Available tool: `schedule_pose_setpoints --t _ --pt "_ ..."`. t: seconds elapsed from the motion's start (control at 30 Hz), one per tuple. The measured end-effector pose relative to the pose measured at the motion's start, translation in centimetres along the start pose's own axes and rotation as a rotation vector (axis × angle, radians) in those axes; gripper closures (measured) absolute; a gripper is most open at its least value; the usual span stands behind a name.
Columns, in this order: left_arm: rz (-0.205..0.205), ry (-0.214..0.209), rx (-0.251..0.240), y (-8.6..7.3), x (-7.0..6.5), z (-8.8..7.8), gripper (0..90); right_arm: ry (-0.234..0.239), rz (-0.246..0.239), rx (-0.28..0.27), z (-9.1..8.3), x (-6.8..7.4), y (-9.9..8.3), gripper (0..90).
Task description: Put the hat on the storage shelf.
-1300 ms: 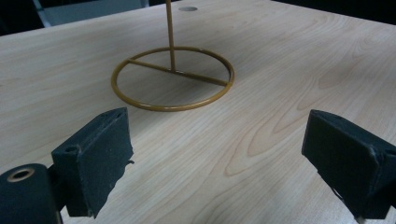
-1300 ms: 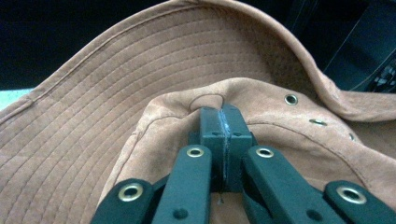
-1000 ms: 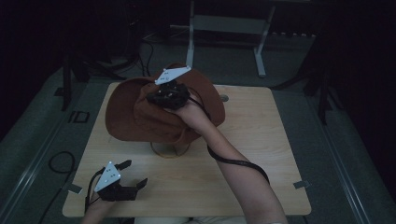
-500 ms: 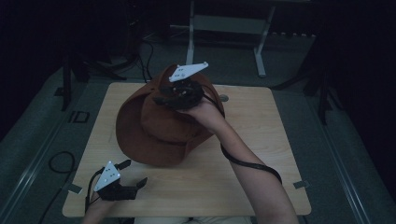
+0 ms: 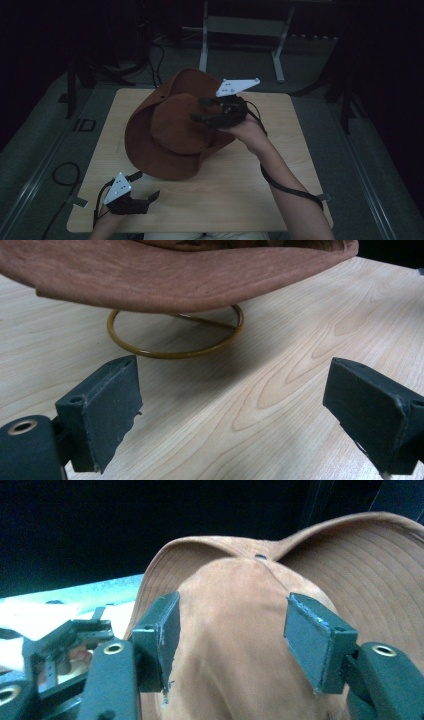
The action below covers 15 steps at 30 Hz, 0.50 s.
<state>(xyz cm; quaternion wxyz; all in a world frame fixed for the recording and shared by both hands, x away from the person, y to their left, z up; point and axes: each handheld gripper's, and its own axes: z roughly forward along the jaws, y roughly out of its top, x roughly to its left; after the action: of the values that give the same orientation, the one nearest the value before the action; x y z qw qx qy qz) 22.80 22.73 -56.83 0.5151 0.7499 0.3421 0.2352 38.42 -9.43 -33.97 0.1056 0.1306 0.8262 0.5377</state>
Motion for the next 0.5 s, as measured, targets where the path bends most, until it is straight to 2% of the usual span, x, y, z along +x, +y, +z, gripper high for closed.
schedule_pose_setpoints --t 0.17,0.2,0.27,0.3,0.33,0.4,0.43,0.5 --pt "-0.002 0.0 -0.001 0.0 0.0 0.0 9.0 -0.013 0.012 0.0 -1.6 -0.4 -1.4 32.4" --pt "-0.002 0.0 -0.001 0.0 0.0 0.0 9.0 -0.014 0.023 0.002 -2.2 -0.7 -2.2 29.4" --pt "0.001 0.0 0.002 0.0 -0.1 0.0 9.0 -0.011 0.03 0.0 -2.5 -0.9 -2.6 28.1" --pt "0.0 0.0 0.002 0.0 -0.1 0.0 9.0 -0.016 0.041 0.002 -2.8 -1.0 -3.0 26.0" --pt "0.0 0.001 0.002 0.0 -0.1 0.1 9.0 -0.006 0.061 0.0 -3.3 -1.4 -3.9 19.2" --pt "-0.003 0.001 0.001 0.0 -0.1 0.1 9.0 0.005 0.058 0.001 -3.5 -1.5 -4.3 17.0" --pt "-0.005 0.002 0.0 0.0 -0.1 0.1 9.0 0.0 0.072 -0.006 -4.0 -1.8 -5.1 17.4" --pt "-0.005 0.004 0.0 0.0 0.0 0.0 9.0 0.008 0.079 -0.013 -4.2 -2.0 -5.6 16.9"
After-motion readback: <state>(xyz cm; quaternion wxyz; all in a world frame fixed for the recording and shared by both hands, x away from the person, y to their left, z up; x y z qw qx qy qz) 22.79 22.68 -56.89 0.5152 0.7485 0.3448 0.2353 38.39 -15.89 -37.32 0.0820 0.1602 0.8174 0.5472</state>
